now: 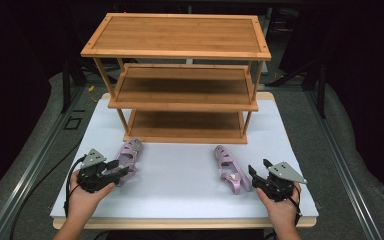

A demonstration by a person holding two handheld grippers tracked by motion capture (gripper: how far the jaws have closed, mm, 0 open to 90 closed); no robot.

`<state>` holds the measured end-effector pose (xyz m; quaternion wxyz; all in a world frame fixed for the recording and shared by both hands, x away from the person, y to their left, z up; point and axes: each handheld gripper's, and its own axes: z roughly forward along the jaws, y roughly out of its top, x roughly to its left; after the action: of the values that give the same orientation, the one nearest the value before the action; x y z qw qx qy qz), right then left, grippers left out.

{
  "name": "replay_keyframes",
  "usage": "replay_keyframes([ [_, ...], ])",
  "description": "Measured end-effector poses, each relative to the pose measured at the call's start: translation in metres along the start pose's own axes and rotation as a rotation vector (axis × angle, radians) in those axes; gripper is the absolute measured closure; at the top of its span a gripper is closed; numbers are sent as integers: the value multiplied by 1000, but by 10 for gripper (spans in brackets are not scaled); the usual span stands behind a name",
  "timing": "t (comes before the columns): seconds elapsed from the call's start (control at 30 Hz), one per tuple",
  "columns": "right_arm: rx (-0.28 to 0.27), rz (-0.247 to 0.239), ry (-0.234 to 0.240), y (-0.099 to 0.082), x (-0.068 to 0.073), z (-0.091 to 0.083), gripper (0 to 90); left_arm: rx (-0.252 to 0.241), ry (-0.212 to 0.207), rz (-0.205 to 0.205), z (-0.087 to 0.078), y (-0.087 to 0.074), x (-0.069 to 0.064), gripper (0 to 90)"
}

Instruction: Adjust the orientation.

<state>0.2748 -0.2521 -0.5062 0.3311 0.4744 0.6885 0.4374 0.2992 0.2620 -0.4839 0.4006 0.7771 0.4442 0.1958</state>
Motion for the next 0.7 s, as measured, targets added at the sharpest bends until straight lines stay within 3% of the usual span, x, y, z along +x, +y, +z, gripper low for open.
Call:
replay_keyframes([
  [0.1,-1,2,-6,0,-1,-1,415,22,38,19,-2,-2,3,487],
  [0.23,-5,-2,-9,0,-1,0,415,49,49,1,1,-6,8,482],
  [0.47,3,-1,-7,0,-1,-1,416,34,74,-7,1,-9,15,482],
  [0.7,4,11,-4,0,-2,0,416,53,97,-53,5,-8,35,482],
])
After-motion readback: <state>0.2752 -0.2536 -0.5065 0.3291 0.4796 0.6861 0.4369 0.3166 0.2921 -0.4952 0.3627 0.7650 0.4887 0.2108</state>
